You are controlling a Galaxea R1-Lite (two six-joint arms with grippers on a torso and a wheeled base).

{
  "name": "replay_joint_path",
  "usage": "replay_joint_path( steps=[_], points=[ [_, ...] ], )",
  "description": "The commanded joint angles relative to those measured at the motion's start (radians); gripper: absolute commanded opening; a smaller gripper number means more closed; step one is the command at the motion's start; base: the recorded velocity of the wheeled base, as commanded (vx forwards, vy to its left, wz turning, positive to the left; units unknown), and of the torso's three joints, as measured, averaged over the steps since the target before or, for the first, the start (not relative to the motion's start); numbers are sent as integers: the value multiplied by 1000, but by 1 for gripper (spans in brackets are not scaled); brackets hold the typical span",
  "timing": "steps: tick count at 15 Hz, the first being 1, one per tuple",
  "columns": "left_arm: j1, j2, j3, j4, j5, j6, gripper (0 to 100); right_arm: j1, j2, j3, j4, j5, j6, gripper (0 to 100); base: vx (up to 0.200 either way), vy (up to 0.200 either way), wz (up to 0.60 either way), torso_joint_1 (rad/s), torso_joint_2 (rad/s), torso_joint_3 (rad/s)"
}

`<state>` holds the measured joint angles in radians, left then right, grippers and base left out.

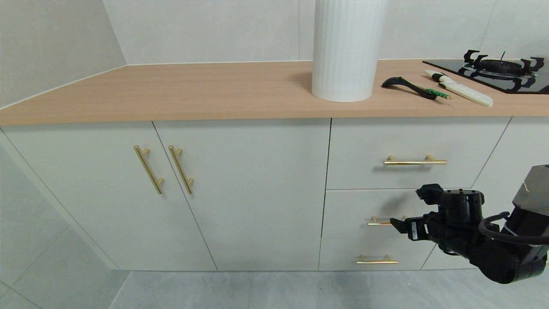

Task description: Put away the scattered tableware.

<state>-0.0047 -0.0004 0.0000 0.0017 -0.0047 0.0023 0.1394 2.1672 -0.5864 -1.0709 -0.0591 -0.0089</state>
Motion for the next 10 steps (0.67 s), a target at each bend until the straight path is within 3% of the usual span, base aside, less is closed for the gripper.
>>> replay_joint_path(
  steps=[1, 5, 10],
  points=[
    [0, 0, 0, 0, 0, 1, 100, -4, 69, -16, -4, -11, 1, 100, 0, 0, 0, 0, 0, 0],
    [0, 0, 0, 0, 0, 1, 100, -6, 157, -29, -150, -41, 1, 100, 0, 0, 0, 0, 0, 0],
    [0, 0, 0, 0, 0, -1, 100, -6, 238, -84, -208, -91, 23, 100, 0, 0, 0, 0, 0, 0]
  ],
)
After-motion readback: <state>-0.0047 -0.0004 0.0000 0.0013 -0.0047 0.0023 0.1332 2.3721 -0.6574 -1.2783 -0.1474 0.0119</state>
